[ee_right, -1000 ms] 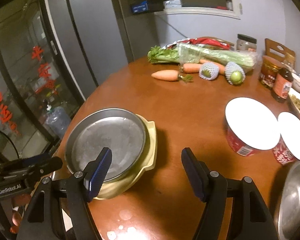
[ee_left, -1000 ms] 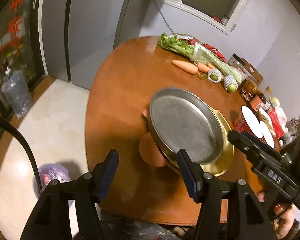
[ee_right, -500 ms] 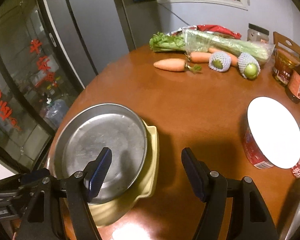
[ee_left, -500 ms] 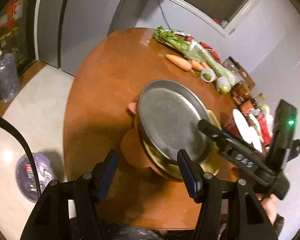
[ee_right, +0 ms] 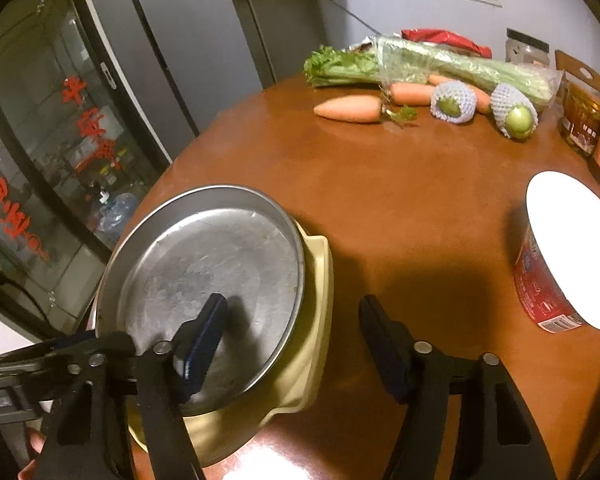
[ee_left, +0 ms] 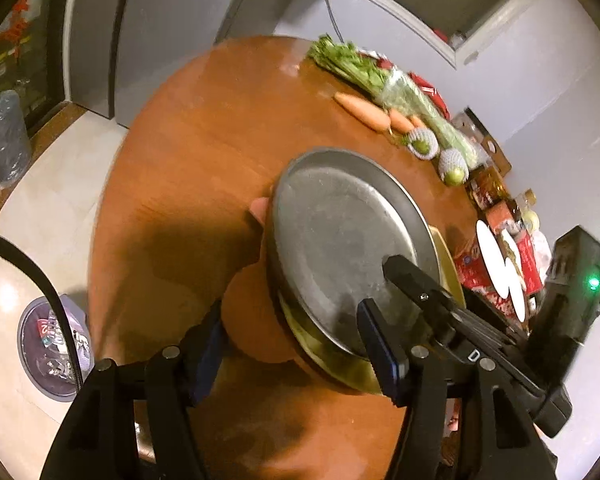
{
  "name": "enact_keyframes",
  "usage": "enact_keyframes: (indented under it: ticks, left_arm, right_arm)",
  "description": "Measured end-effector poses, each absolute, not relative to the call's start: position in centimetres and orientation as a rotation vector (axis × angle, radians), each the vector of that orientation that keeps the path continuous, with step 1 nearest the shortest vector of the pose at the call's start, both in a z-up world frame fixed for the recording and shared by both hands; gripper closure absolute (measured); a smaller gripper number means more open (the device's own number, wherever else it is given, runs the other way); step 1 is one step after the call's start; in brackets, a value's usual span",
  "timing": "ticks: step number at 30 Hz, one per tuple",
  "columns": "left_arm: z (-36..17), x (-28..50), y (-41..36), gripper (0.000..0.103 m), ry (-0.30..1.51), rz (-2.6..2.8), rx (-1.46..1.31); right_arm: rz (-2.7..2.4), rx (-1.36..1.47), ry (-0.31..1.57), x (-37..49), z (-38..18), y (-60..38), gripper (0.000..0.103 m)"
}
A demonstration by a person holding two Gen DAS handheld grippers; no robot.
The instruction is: Organize plates and bowls
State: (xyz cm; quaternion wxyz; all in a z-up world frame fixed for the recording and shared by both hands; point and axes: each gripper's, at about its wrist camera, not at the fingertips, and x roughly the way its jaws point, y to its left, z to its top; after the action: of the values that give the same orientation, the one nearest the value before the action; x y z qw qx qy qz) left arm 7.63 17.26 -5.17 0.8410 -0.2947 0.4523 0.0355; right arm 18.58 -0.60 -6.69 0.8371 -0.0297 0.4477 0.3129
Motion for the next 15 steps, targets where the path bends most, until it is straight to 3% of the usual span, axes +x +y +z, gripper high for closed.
enact_keyframes:
  ticks: [15]
  left_arm:
    - [-5.3, 12.6, 14.3, 0.040, 0.987, 0.009, -0.461]
  right_arm:
    - [0.570, -0.093, 0.889, 18.1, -6.2, -2.7, 0.045]
